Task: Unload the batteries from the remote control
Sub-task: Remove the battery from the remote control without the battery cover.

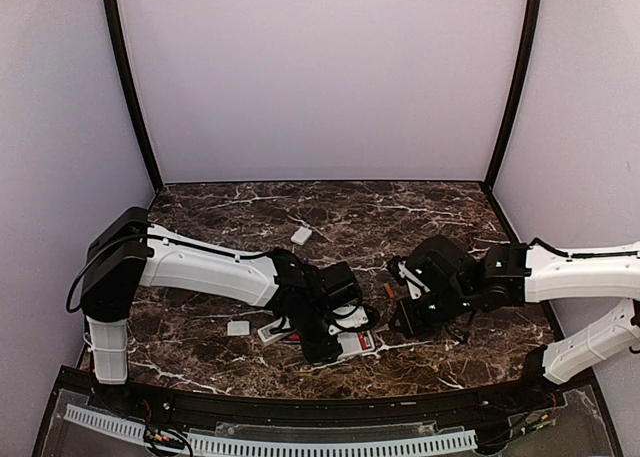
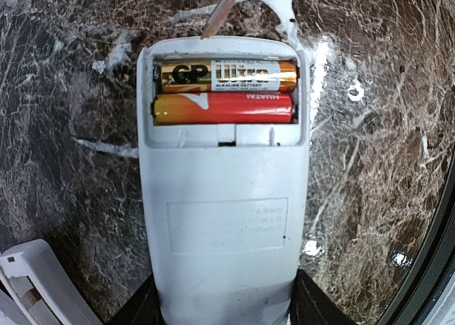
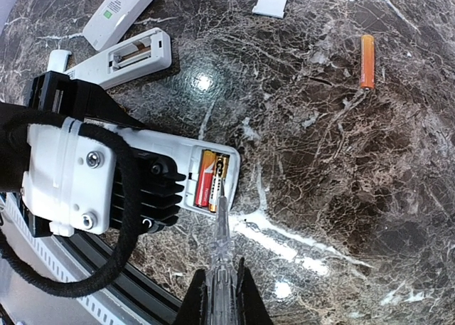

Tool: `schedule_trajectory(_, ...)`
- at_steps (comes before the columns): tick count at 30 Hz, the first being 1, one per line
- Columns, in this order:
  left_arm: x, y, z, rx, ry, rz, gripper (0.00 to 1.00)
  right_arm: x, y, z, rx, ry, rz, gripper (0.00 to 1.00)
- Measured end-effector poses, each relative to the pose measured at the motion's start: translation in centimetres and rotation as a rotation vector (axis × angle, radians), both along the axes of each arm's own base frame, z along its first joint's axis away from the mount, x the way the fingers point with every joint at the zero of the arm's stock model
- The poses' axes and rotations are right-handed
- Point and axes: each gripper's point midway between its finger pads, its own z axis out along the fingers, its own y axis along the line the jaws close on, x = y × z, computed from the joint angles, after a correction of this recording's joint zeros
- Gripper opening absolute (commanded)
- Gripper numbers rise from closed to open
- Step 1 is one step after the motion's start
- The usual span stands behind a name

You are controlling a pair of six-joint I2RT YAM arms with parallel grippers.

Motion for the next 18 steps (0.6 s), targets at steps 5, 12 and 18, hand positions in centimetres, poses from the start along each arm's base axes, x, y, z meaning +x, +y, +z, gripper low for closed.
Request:
schedule_trajectory(5, 0.0, -0.1, 0.0, 0.003, 0.001, -0.001, 0.2, -0.2, 0.0, 0.1, 0.011, 0.008, 0.003, 0.0)
schedule_trajectory(12, 0.0, -0.1, 0.0, 0.005, 0.002, -0.001, 0.2, -0.6, 0.2, -0.9, -0.012, 0.033, 0.01, 0.0)
schedule_trajectory(18, 0.0, -0.1, 0.0, 0.007, 0.002, -0.001, 0.2, -0.6, 0.3, -1.3, -0.025, 0.043, 0.011, 0.0)
